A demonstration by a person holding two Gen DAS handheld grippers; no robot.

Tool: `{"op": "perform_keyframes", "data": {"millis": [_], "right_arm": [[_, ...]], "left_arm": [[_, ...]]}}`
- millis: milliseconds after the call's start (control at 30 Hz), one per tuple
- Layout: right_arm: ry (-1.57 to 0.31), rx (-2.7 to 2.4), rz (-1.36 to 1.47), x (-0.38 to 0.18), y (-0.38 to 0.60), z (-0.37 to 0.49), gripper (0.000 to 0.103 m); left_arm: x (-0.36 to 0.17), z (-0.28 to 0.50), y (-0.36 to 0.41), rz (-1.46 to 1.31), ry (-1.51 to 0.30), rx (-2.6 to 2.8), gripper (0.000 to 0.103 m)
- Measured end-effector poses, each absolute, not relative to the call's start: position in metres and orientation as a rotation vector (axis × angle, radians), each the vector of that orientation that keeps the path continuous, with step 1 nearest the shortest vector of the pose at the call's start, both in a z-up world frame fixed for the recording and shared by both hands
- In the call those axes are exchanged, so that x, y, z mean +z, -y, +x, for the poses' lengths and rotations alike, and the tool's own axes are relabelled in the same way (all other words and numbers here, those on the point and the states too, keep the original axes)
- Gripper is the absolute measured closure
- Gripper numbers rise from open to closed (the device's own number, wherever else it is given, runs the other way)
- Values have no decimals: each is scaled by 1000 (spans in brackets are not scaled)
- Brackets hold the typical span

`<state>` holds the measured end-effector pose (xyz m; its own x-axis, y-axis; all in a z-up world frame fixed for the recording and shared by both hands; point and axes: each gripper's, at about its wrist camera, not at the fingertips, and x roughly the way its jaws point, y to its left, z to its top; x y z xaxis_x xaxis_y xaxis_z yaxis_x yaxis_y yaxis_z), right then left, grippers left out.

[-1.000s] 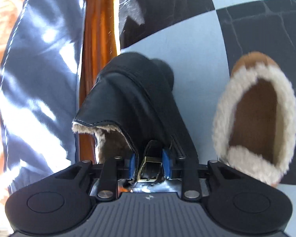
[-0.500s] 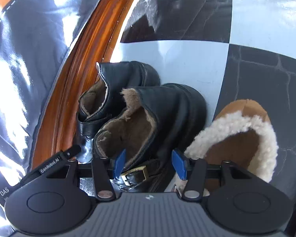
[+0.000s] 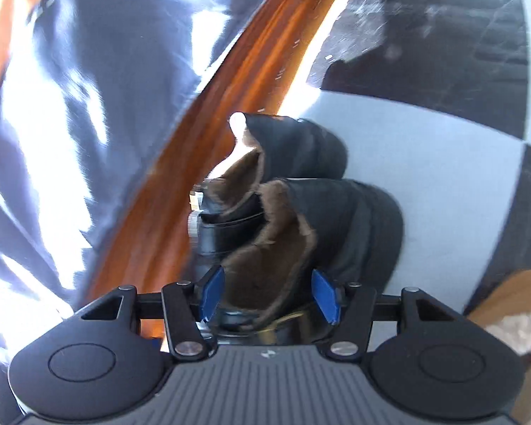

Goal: Organize scattered shoes
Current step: 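Move the right tool to the brown fur slipper on the floor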

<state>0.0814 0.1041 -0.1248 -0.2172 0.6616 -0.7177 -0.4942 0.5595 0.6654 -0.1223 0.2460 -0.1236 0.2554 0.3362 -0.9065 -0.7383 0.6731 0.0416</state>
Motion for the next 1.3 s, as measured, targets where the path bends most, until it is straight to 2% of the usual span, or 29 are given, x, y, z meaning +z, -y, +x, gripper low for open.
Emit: {"op": "perform_keyframes", "data": {"millis": [33,167,300,433,467,533,567,600,833,867,900,933,1000,1067,1300], "right_arm": [[-1439,1098,148,-114,-99,86,44],[-1339,1135,248,-64,-39,95,18],[-1335,966,208,-62,11,96,17],[-1385,615,-100,-99,41,72,21],[-1406,605,-132,-109,44,67,23],[-1461,648,-95,-133,49,59,37],[-1481,674,-53,-140,49,57,67],[-1486,699,-31,-145,49,54,92],[-1358,686,-108,-127,47,57,95],[-1349,676,-100,-124,51,60,89],[-1356,676,-74,-124,57,63,73],[-1363,677,-47,-125,63,66,67],[-1376,671,36,-126,66,77,46],[-1373,684,195,-122,79,89,42],[-1279,581,499,-104,141,134,39]], "left_arm": [[-119,-122,-246,-441,-1085,743,36],[-102,-122,-242,-419,-1078,729,36],[-84,-115,-235,-488,-1040,626,27],[-79,-111,-224,-580,-1029,517,27],[-79,-107,-218,-579,-1037,505,27],[-79,-101,-208,-565,-1042,496,27],[-78,-97,-201,-556,-1041,482,27],[-78,-96,-197,-558,-1036,469,27],[-72,-86,-178,-580,-1012,382,27],[-73,-84,-176,-570,-1018,387,27],[-75,-82,-174,-564,-1025,392,27],[-76,-82,-174,-562,-1029,394,27],[-80,-78,-171,-558,-1046,394,27],[-83,-75,-167,-554,-1063,396,27],[-83,-65,-151,-547,-1089,349,27]]}}
